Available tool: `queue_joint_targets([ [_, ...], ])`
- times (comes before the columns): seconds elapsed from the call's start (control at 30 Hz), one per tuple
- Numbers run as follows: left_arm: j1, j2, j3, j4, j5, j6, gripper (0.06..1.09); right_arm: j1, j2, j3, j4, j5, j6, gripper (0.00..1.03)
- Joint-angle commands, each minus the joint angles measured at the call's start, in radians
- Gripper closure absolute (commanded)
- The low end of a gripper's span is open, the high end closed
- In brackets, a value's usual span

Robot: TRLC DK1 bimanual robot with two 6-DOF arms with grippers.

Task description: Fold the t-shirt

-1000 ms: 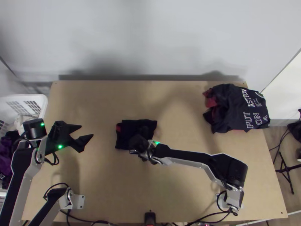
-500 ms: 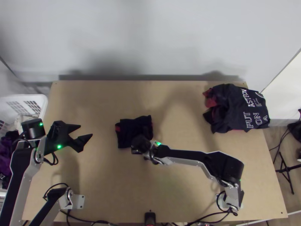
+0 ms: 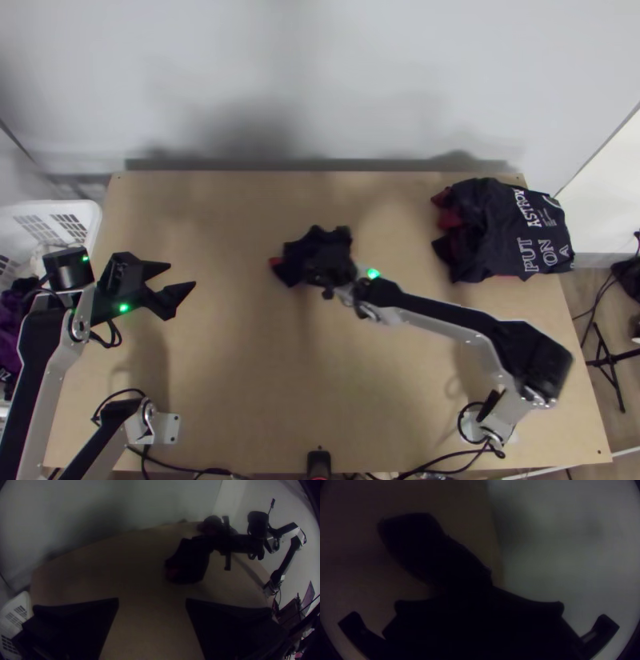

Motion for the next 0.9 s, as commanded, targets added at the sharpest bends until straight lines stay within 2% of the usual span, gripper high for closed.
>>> queue_joint_targets([
  [0.0,-0.001,0.005,0.020,-0.035,-0.001,-0.015,0.11,-0.141,-0.133,-0.063,0.005,-0.002,-0.052,1.00],
  [0.47,-0.029,0.054,0.095,-0.084,-0.001,-0.079,0.11,-0.469,-0.209,0.009,0.005,-0.166,-0.232,1.00],
  [0.87,-0.050,0.063,0.097,-0.096,-0.001,-0.113,0.11,-0.816,-0.211,0.061,0.025,-0.321,-0.342,1.00],
])
